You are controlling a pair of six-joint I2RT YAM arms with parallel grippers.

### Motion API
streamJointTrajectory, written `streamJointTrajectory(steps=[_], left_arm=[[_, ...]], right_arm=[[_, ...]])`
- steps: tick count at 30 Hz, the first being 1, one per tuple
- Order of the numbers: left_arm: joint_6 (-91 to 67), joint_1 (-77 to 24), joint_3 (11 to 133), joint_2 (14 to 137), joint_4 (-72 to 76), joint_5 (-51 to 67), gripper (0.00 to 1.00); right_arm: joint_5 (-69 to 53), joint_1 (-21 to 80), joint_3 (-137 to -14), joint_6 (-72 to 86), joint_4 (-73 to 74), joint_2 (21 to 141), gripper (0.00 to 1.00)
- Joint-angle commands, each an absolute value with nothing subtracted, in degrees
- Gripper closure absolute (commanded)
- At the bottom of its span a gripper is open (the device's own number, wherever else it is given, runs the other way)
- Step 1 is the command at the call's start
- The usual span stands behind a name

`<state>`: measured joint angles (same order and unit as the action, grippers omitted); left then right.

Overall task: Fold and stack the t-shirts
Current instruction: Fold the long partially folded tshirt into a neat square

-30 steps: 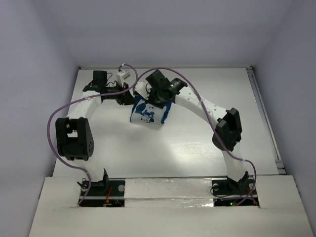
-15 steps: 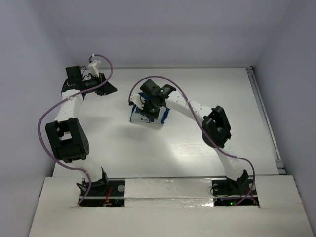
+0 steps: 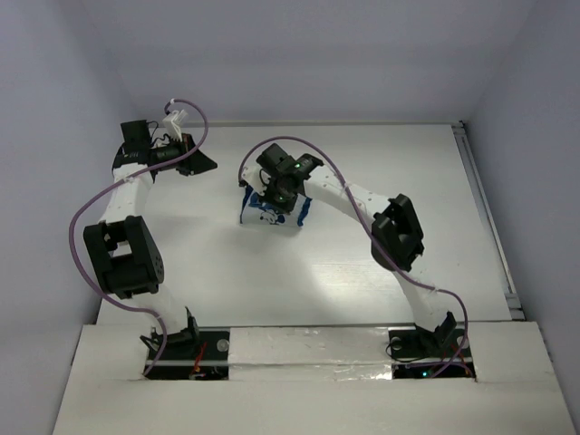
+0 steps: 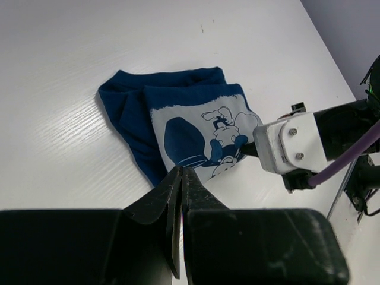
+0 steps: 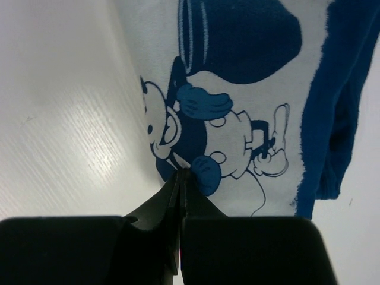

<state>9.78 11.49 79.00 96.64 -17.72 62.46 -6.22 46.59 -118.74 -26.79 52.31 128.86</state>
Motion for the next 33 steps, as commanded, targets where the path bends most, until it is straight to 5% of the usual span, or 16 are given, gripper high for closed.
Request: streamJointTrajectory(steps=[1,11,19,31,33], left_arm=[[11.16,11.87,80.42,96.33,-18.28,65.21,1.00],[14.23,8.53,78.05,96.33,-20.39,65.57,1.00],[14.94,7.48,77.43,96.59,-20.83,66.18,1.00],[14.24,0.80,74.54,97.56,-16.27,63.46,1.00],[13.89,-0.26,74.27,98.08,-15.56,62.67,1.00]], right_arm=[[-1.94,46.93,-123.21,-23.12,52.82,130.07,1.00],[-2.81,46.93,-140.60,-21.97,65.99,144.73,1.00],[-6.59,46.41,-138.17,-21.44,67.32,147.83,1.00],[-6.24,44.12,-125.01,-19.95,55.99,125.96,1.00],[-7.11,43.60,-122.09,-20.04,53.89,122.80,0.93]])
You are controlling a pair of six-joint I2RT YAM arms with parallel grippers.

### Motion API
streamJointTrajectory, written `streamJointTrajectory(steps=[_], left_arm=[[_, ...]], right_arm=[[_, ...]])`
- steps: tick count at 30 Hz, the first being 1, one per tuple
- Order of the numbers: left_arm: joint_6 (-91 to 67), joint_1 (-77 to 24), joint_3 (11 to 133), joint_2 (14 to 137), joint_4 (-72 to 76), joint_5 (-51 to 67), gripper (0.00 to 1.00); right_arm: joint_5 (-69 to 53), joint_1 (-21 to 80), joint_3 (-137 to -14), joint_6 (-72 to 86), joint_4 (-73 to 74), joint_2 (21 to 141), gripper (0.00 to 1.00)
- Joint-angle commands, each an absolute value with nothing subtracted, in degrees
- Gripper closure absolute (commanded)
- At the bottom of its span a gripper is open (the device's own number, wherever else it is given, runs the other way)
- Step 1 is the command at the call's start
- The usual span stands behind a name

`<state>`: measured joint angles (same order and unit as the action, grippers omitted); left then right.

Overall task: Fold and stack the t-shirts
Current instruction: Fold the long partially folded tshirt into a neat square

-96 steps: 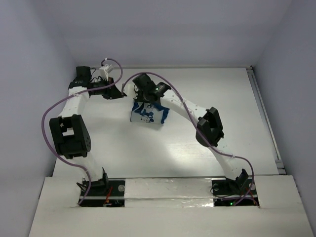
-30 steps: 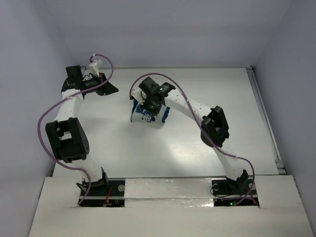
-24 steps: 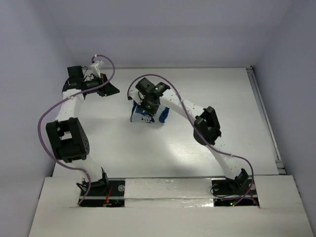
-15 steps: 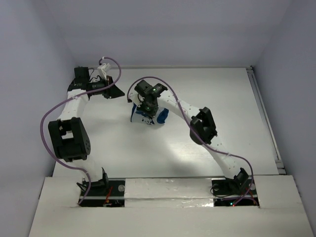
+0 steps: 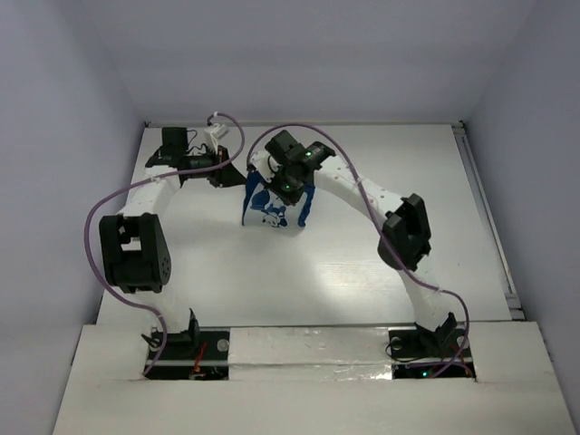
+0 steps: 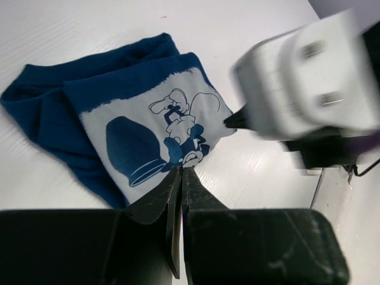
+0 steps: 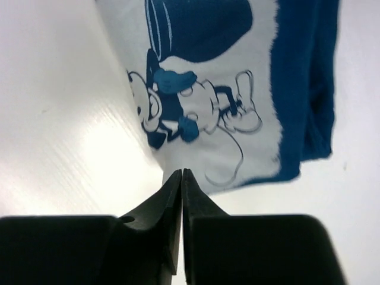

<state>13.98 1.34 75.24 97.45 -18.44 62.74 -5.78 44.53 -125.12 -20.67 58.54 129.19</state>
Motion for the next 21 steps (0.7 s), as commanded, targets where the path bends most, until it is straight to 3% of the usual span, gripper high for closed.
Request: streamJointTrajectory(steps=[1,5,8,15,21], left_arm=[[13.89,-1.13,74.18,98.26,-15.21,62.75,1.00],[13.10,-3.25,72.87,99.32,-13.45,63.89,1.00],[10.30,-3.78,70.50,99.41,-9.15,64.34,1.00],[9.14,-3.78,70.75,99.32,-7.73,63.99,1.00],[9.58,-3.78,71.45,99.32,-8.53,63.90,1.00]], right_arm=[[-7.38,43.07,-119.82,-20.04,53.27,122.00,0.90],[-6.76,39.40,-118.55,-18.73,51.76,121.99,0.85],[-13.43,35.96,-121.54,-17.32,55.62,126.19,0.83],[-25.22,32.34,-132.62,-16.79,63.01,134.99,0.59],[-27.15,29.62,-134.65,-15.82,63.19,136.67,0.58]])
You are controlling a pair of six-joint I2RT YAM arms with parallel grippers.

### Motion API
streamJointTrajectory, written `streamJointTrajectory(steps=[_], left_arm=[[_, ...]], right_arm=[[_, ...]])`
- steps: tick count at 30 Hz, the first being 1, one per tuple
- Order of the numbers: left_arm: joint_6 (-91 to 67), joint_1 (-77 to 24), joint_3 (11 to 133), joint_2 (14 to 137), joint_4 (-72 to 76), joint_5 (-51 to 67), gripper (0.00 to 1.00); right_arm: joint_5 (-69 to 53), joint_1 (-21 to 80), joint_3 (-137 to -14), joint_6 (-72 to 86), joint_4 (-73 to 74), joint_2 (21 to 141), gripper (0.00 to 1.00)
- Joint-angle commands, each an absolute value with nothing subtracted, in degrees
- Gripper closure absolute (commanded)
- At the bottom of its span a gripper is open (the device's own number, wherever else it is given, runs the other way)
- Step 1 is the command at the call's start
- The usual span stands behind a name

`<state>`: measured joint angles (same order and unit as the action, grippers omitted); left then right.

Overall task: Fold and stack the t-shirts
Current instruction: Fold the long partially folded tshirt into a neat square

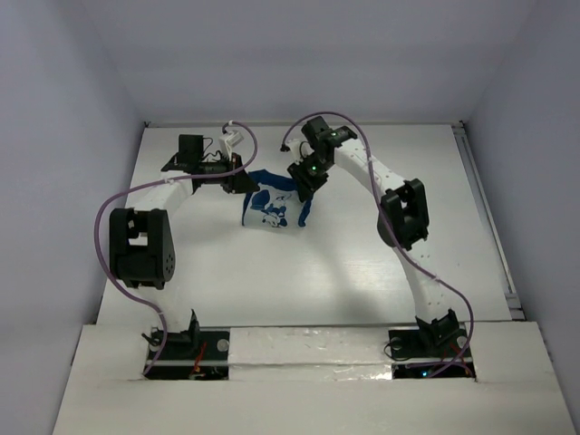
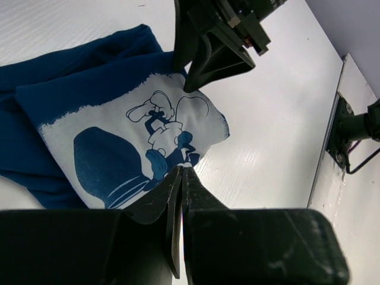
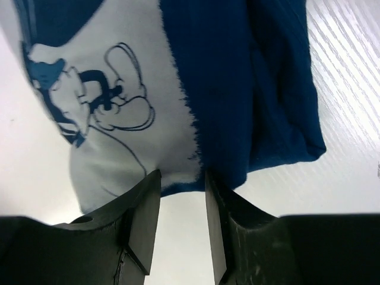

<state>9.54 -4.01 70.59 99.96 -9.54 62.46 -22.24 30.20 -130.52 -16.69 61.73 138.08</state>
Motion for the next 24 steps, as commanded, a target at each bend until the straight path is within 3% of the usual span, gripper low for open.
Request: streamJointTrajectory(steps=[1,8,24], left_arm=[[9.49,-3.78,71.37,99.49,-8.61,63.98,1.00],[10.81,-3.78,71.63,99.58,-10.10,63.99,1.00],[11.51,-3.78,71.72,98.70,-10.55,63.28,1.00]], right_arm=[[-27.59,29.62,-134.47,-16.17,63.02,136.41,0.58],[-26.55,29.62,-133.77,-16.61,62.67,134.57,0.52],[-18.63,27.86,-131.57,-15.56,58.71,131.39,0.50]])
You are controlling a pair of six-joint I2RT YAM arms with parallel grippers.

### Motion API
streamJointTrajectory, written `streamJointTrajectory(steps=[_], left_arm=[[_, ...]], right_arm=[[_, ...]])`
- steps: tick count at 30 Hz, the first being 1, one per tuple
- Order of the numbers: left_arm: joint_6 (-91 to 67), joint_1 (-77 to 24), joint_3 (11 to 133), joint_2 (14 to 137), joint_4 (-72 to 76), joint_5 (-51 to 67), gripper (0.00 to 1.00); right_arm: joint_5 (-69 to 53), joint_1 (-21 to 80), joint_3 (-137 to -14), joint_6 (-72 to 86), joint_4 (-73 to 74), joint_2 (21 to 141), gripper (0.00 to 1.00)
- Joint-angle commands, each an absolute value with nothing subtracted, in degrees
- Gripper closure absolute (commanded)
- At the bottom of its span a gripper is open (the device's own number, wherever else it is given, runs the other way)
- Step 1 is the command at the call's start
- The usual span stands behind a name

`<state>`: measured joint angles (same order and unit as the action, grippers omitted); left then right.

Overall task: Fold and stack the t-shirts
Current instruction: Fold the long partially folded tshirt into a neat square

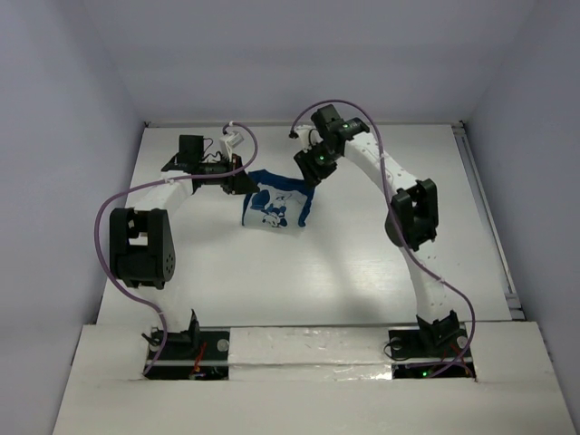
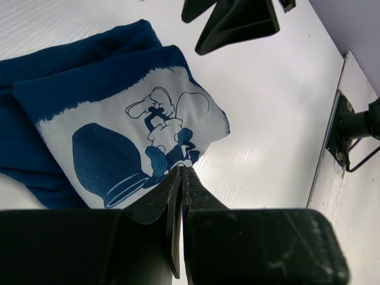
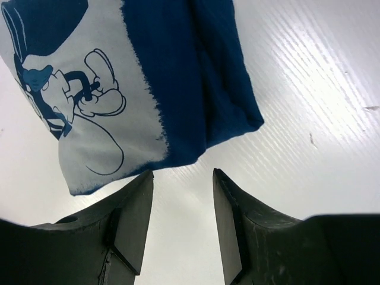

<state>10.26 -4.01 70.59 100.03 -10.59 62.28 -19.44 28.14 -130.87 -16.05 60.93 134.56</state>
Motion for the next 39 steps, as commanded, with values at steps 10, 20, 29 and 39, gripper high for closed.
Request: streamJointTrajectory(steps=[10,20,29,39], left_arm=[[11.60,-3.78,71.54,98.44,-10.90,63.55,1.00],[11.86,-3.78,71.37,98.35,-10.72,63.63,1.00],[12.13,-3.78,70.75,98.17,-10.81,64.07,1.00],[12.48,-3.78,71.01,98.00,-11.16,64.33,1.00]], right_arm=[[-27.68,27.86,-135.17,-17.49,64.24,137.63,0.47],[-27.59,27.86,-135.09,-16.35,64.87,139.75,0.47],[-24.26,27.86,-137.19,-15.12,64.51,141.33,0.47],[-19.87,27.86,-139.30,-13.36,63.81,141.24,0.46]])
